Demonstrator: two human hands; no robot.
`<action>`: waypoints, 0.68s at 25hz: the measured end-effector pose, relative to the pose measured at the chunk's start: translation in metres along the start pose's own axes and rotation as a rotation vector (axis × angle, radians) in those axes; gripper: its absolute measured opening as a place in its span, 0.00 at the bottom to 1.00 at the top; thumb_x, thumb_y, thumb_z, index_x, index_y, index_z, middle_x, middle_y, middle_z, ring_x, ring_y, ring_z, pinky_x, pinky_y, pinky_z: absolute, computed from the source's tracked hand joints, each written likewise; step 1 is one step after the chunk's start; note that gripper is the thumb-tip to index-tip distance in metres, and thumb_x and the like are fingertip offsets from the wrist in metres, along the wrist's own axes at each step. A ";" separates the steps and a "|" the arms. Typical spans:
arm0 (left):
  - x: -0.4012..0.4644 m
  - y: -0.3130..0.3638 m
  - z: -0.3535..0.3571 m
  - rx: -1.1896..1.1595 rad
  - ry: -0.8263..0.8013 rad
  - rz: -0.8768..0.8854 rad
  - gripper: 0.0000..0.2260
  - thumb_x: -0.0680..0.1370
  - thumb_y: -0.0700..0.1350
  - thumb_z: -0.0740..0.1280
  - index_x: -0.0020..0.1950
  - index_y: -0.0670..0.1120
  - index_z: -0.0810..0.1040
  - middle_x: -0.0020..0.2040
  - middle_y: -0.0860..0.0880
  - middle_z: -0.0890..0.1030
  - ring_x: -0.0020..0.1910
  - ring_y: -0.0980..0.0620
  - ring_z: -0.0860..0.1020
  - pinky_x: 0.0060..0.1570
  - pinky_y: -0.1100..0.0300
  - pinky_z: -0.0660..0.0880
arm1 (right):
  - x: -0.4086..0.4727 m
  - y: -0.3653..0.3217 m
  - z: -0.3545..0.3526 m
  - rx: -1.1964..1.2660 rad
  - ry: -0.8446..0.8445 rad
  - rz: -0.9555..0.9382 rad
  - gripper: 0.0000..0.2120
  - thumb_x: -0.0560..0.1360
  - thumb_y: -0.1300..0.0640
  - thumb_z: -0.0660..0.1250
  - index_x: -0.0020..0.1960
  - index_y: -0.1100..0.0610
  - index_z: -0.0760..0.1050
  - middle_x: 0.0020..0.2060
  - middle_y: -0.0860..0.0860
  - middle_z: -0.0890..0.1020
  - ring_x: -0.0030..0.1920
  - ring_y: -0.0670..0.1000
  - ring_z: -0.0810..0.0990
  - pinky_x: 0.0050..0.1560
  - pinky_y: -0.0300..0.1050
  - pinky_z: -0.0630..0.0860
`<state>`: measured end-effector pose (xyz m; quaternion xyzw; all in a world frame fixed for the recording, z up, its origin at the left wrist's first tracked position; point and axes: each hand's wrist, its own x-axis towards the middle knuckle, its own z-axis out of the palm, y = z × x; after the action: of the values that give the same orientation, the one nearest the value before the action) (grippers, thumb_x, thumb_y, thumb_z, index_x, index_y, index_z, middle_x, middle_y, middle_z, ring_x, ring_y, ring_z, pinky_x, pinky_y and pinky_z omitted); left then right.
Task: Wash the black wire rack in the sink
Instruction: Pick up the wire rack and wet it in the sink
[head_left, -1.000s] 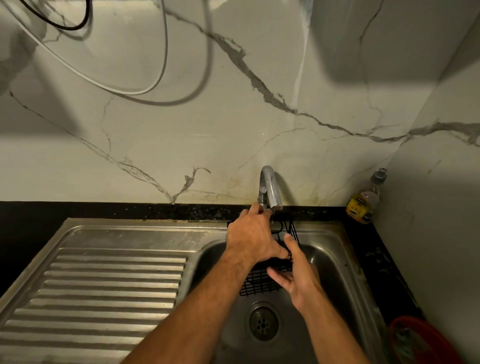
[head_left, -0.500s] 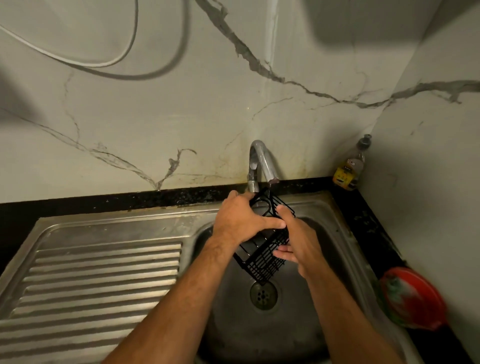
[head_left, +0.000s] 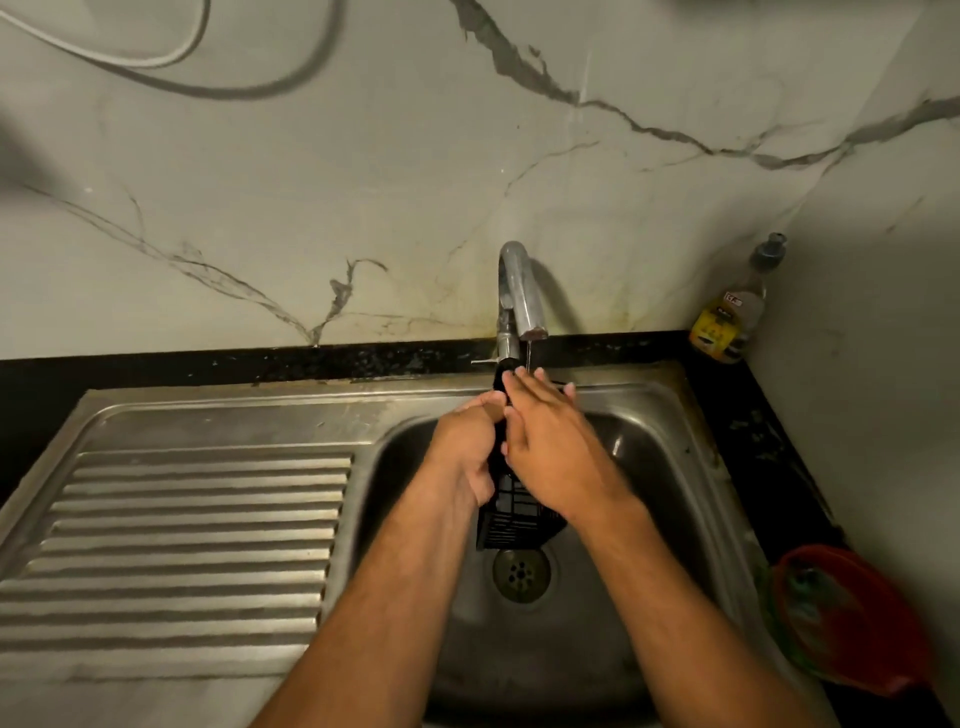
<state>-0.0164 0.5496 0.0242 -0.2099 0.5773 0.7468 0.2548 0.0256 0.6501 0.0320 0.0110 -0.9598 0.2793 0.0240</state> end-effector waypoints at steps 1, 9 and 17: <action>0.002 -0.001 -0.001 -0.071 -0.002 -0.029 0.11 0.85 0.45 0.60 0.59 0.44 0.82 0.49 0.43 0.86 0.49 0.46 0.85 0.51 0.53 0.82 | 0.003 0.003 -0.002 0.016 -0.018 -0.101 0.24 0.84 0.57 0.54 0.79 0.55 0.57 0.78 0.51 0.60 0.79 0.48 0.53 0.79 0.52 0.50; 0.008 0.015 0.009 -0.250 0.160 -0.005 0.11 0.84 0.49 0.65 0.57 0.45 0.83 0.34 0.49 0.80 0.35 0.49 0.80 0.54 0.41 0.82 | -0.014 0.042 -0.002 0.668 -0.043 0.261 0.32 0.75 0.41 0.70 0.76 0.41 0.63 0.70 0.45 0.74 0.69 0.46 0.73 0.67 0.50 0.73; -0.006 0.028 0.019 -0.218 0.140 0.098 0.06 0.84 0.45 0.65 0.53 0.47 0.82 0.39 0.52 0.82 0.32 0.58 0.80 0.33 0.59 0.74 | -0.040 0.031 0.009 0.767 0.039 0.195 0.42 0.70 0.64 0.76 0.73 0.34 0.63 0.53 0.32 0.82 0.54 0.35 0.80 0.56 0.34 0.75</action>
<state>-0.0294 0.5611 0.0538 -0.2597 0.5185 0.8002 0.1529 0.0644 0.6713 0.0055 -0.0773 -0.7816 0.6189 0.0099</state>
